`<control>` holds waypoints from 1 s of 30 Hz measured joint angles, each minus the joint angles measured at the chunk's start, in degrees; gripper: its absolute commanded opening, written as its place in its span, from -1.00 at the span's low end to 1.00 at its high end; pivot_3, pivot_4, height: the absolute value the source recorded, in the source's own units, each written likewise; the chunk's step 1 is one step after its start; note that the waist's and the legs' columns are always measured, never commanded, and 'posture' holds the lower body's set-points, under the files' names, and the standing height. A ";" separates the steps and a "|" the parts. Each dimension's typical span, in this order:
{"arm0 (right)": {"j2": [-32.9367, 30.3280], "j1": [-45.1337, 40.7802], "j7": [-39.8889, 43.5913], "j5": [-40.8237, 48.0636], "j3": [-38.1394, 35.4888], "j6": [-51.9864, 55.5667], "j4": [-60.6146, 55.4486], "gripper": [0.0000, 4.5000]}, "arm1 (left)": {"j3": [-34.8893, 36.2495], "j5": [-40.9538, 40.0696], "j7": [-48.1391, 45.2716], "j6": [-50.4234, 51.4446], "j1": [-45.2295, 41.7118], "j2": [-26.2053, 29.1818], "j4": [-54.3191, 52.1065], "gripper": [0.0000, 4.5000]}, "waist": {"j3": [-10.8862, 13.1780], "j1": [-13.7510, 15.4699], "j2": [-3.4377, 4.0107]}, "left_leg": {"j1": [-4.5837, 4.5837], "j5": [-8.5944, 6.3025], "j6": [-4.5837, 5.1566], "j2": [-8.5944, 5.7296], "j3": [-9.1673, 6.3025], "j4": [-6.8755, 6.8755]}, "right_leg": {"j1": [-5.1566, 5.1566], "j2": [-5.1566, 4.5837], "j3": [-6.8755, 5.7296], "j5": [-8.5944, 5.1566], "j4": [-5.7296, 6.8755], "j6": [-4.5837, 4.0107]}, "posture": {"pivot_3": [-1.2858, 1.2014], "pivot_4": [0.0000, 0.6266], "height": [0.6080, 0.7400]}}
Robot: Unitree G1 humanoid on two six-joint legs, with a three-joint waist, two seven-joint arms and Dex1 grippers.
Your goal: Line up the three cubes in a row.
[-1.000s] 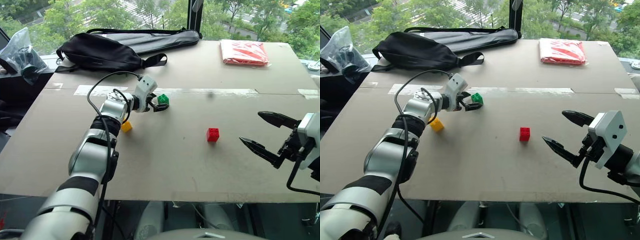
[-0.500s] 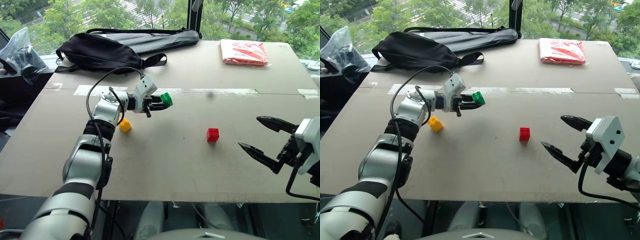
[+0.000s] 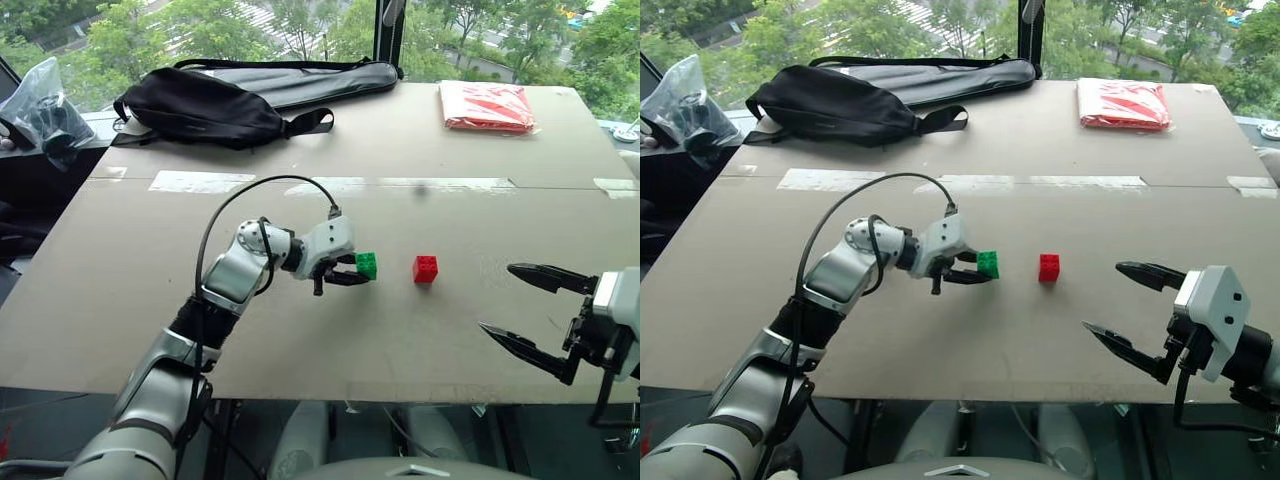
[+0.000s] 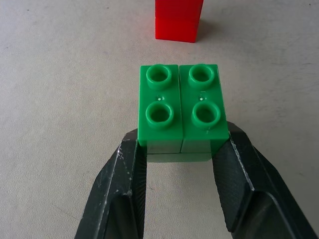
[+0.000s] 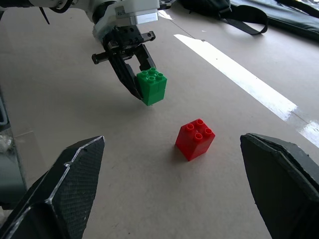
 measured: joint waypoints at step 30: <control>0.56 3.34 -0.58 -1.94 -2.45 -1.28 -0.57 1.00 | -0.33 1.76 -6.56 -18.83 -4.95 -4.34 19.60 0.94 | -0.01 0.03 0.00 | -0.01 0.00 0.00 -0.04 -0.01 0.00 | 0.01 0.00 -0.02 0.00 -0.02 0.01 | 0.03 -0.52 1.00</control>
